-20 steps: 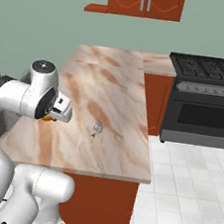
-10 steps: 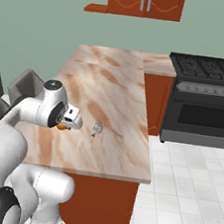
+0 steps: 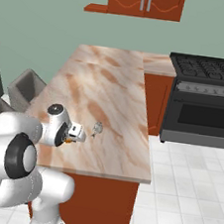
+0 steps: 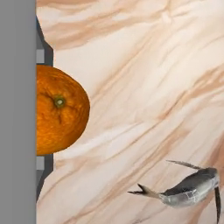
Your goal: Open the fridge, remove the tangerine, potato, and fish, and place them on any counter.
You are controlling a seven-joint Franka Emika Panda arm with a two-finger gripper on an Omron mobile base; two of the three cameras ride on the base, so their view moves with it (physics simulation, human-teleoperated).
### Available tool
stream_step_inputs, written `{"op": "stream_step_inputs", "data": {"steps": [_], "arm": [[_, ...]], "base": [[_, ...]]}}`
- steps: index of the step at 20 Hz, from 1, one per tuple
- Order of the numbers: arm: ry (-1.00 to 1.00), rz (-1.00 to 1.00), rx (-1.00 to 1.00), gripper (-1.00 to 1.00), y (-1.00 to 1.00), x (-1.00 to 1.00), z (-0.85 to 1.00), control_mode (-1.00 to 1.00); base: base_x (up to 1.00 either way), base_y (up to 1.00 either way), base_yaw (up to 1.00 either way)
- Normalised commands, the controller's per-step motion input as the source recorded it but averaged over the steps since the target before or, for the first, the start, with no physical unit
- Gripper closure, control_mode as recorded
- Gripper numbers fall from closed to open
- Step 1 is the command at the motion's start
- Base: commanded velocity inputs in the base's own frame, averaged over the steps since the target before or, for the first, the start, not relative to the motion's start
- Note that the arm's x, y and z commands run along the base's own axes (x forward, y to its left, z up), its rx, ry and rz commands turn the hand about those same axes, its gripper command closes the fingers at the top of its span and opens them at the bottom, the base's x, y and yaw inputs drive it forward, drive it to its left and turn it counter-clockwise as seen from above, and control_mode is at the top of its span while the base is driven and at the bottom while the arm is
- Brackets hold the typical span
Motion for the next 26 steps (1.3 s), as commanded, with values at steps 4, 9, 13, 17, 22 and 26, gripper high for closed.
{"op": "stream_step_inputs", "data": {"steps": [4, 9, 13, 17, 22, 26], "arm": [[0.06, 0.00, 0.00, 1.00, 0.00, 0.86, -0.41, -1.00], [0.04, -0.01, 0.00, -1.00, 0.00, 0.95, -0.22, -1.00], [-0.01, -0.01, 0.00, -1.00, 0.00, 0.59, -0.01, -1.00], [-0.19, 0.00, 0.00, -1.00, 0.00, -0.14, 0.55, -1.00], [-0.33, 0.00, 0.00, -1.00, 0.00, -0.85, 0.99, -1.00], [-0.27, 0.00, 0.00, -1.00, 0.00, -1.00, 1.00, -1.00]], "base": [[0.00, 0.00, 0.00], [0.00, 0.00, 0.00], [0.00, 0.00, 0.00], [0.00, 0.00, 0.00], [0.00, 0.00, 0.00], [0.00, 0.00, 0.00]]}}
